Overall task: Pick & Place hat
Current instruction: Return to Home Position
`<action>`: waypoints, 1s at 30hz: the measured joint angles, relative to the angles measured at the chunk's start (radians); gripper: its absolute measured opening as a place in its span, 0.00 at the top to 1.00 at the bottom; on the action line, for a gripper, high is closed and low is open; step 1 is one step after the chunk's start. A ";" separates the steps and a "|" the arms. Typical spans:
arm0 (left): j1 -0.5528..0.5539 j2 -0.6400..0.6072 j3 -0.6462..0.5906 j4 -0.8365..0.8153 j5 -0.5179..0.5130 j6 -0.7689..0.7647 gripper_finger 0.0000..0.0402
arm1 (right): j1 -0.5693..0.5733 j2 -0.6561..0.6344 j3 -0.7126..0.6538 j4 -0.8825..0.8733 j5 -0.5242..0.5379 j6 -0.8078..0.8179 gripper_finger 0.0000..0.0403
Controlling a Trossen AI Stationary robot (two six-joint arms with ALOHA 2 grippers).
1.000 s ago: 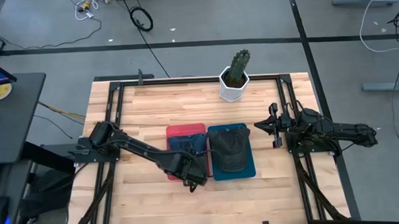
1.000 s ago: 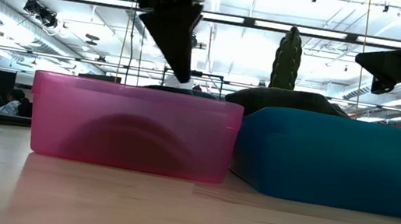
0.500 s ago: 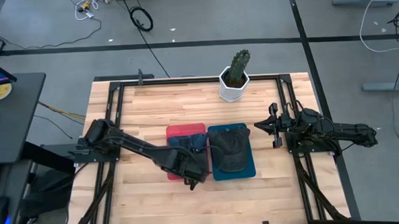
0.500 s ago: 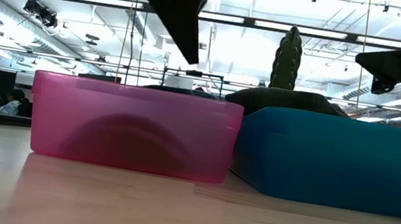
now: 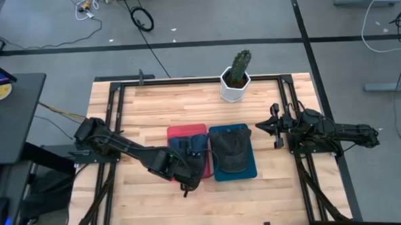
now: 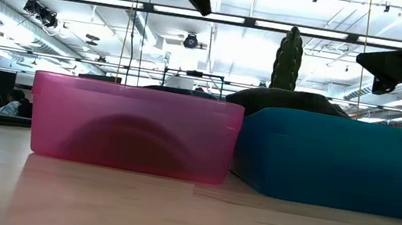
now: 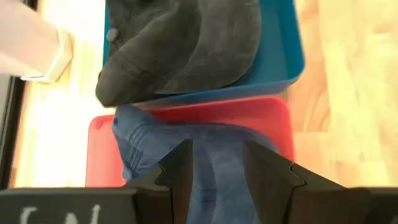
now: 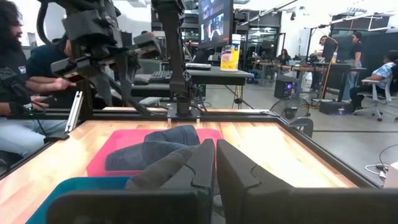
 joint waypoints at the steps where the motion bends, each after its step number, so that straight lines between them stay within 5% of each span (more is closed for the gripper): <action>1: 0.000 0.000 0.000 0.010 0.005 0.009 0.65 | 0.000 0.000 0.000 0.000 0.000 0.000 0.95; 4: 0.004 -0.011 -0.064 0.144 0.077 0.077 0.65 | 0.000 0.000 0.000 0.000 0.000 0.000 0.95; 9: 0.068 -0.089 -0.265 0.381 0.396 0.186 0.65 | 0.000 0.000 0.000 0.000 0.000 0.000 0.95; 12: 0.121 -0.162 -0.385 0.455 0.489 0.184 0.65 | 0.000 0.000 0.000 0.001 0.000 0.000 0.95; 30: 0.212 -0.745 -1.032 0.911 0.410 0.185 0.65 | 0.000 0.000 0.000 0.000 0.000 0.000 0.95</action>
